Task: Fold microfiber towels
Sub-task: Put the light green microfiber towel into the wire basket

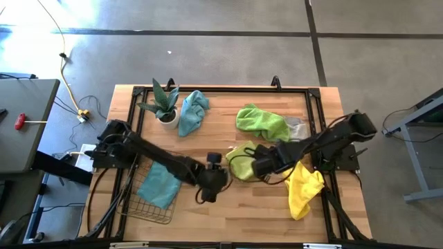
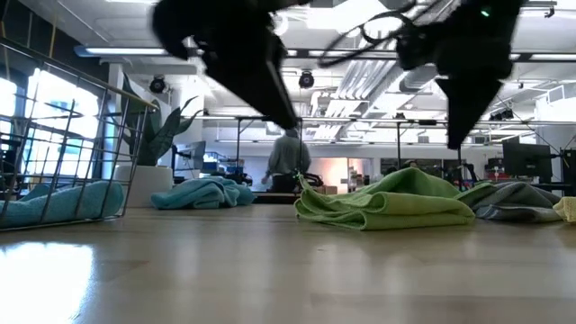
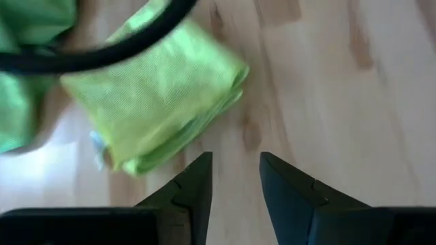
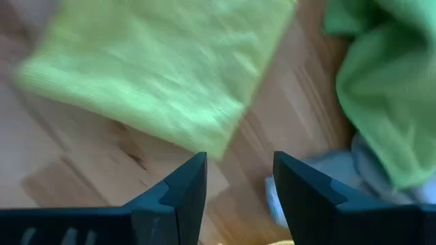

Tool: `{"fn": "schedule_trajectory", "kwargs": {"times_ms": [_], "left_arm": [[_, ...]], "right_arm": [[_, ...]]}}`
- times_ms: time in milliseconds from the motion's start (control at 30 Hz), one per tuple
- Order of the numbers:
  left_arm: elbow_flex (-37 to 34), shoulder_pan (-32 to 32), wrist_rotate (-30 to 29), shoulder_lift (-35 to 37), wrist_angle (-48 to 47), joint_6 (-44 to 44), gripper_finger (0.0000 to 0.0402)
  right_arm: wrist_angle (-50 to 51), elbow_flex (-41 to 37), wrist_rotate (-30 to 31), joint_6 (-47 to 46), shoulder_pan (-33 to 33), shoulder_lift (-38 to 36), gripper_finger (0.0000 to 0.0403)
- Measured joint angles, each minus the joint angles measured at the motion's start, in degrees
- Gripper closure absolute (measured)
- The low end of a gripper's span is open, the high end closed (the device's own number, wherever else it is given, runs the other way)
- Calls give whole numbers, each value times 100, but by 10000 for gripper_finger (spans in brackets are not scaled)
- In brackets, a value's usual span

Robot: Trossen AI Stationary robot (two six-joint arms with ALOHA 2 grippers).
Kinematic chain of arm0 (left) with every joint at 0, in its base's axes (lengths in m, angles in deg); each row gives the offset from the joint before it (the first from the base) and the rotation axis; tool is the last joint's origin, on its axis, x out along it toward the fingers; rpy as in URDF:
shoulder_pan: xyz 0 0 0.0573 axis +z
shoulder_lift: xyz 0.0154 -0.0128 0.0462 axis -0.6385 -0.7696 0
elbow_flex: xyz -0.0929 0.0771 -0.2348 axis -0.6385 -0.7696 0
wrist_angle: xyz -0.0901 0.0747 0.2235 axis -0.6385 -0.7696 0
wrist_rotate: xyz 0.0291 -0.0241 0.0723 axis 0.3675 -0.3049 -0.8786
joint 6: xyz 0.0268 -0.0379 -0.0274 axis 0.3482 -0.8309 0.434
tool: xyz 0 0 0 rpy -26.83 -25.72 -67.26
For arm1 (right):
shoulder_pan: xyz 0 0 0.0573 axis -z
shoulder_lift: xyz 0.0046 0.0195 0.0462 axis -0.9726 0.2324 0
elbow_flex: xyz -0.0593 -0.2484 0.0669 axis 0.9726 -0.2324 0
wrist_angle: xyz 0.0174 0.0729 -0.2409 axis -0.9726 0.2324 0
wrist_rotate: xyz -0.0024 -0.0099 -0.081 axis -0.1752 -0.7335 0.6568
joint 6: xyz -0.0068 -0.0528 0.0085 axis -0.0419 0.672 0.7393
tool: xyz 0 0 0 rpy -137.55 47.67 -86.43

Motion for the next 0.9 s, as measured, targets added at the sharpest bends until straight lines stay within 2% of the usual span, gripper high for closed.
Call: {"fn": "schedule_trajectory", "kwargs": {"times_ms": [67,167,333,467,567,667,900], "left_arm": [[-46,274,512,0,298,-6,289],[-369,706,1163,-3,805,-409,289],[-1146,1433,1951,-9,1806,-1732,289],[-1598,1874,2477,-13,2615,-3035,289],[-1771,2011,2653,-13,2910,-3898,289],[-1792,2078,2855,-12,2890,-4399,288],[-1792,2116,3121,-13,2715,-4638,259]], "right_arm": [[-550,-562,-77,-103,52,-434,242],[-1921,-1479,-363,60,168,-1120,242],[-4263,-2906,-832,660,514,-1857,242],[-5533,-3585,-1120,1165,861,-2015,242],[-6035,-3835,-1460,1562,1095,-1996,242],[-6072,-3875,-1621,1993,1276,-1980,242],[-6098,-3875,-1642,2746,1528,-1972,242]]}}
